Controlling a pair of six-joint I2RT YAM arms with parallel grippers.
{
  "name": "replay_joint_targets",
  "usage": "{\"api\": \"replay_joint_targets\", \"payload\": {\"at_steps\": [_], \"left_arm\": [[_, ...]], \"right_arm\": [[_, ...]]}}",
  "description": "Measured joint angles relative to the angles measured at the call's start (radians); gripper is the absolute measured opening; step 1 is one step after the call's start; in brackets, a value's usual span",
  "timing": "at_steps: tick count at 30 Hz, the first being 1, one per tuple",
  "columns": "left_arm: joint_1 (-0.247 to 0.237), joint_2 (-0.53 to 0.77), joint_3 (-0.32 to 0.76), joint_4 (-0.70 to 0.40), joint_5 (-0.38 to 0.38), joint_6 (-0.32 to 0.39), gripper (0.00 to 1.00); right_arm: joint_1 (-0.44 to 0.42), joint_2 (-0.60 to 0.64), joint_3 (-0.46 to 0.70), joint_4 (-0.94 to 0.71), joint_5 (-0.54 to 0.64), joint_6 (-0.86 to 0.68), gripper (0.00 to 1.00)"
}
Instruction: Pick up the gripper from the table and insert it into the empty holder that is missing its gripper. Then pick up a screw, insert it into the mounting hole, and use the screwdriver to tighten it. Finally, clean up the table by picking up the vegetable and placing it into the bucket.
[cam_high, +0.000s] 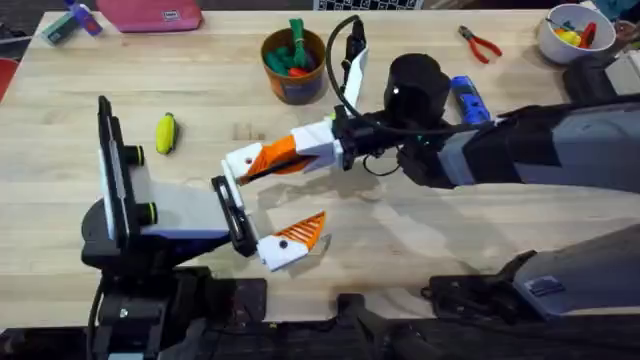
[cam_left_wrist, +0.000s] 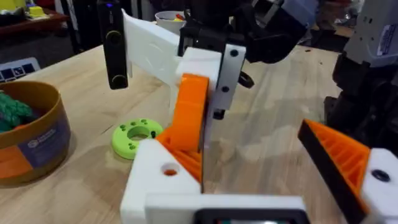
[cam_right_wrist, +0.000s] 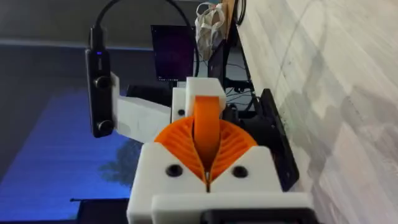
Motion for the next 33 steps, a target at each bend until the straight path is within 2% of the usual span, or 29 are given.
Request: {"api": "replay_joint_targets", "payload": {"at_steps": [24,33], "left_arm": [[0.000,0.000,0.000,0.000,-0.002,0.000,0.970],[0.000,0.000,0.000,0.002,-0.013,0.008,0.970]], "right_arm": [[-0.002,0.000,0.003,-0.003,0.005,-0.009,0.009],[-0.006,0.010,0.058,-0.085,-0.039,-0.017,0.009]]}}
